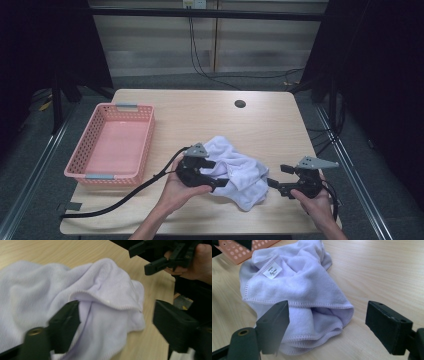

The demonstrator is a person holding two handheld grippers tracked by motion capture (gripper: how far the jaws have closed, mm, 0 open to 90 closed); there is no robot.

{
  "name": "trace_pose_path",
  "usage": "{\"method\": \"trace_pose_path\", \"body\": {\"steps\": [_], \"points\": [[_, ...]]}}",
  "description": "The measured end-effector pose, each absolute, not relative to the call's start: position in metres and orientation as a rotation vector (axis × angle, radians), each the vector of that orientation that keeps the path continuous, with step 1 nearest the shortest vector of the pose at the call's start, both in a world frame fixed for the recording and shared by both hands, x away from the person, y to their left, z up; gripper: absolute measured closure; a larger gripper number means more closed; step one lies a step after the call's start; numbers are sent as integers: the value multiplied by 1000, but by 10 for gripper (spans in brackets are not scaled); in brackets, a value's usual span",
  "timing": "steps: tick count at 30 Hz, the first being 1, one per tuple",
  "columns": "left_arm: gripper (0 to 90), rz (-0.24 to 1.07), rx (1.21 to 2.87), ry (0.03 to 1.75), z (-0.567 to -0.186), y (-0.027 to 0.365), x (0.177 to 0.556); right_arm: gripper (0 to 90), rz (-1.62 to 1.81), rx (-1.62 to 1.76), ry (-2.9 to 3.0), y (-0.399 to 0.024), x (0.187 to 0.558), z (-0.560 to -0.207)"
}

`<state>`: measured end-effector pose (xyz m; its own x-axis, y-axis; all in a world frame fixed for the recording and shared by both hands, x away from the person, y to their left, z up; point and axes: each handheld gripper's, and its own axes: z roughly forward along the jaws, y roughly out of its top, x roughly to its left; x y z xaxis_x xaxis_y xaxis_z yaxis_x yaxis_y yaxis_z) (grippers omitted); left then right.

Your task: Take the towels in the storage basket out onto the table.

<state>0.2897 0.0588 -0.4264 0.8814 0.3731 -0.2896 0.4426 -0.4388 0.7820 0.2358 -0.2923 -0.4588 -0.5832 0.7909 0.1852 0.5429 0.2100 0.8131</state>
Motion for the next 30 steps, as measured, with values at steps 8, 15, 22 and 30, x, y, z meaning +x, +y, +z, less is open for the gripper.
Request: {"method": "trace_pose_path", "body": {"steps": [8, 15, 22, 30], "points": [[492, -4, 2022, 727, -442, 112, 263, 329, 1341, 1101, 2307, -255, 253, -437], [504, 0, 2053, 727, -464, 101, 274, 483, 1369, 993, 2413, -205, 289, -429], [344, 22, 2150, 727, -484, 73, 289, 355, 1224, 941, 2586, -156, 317, -463], [753, 58, 2081, 731, -485, 70, 295, 814, 1268, 993, 2589, -161, 318, -469]]}}
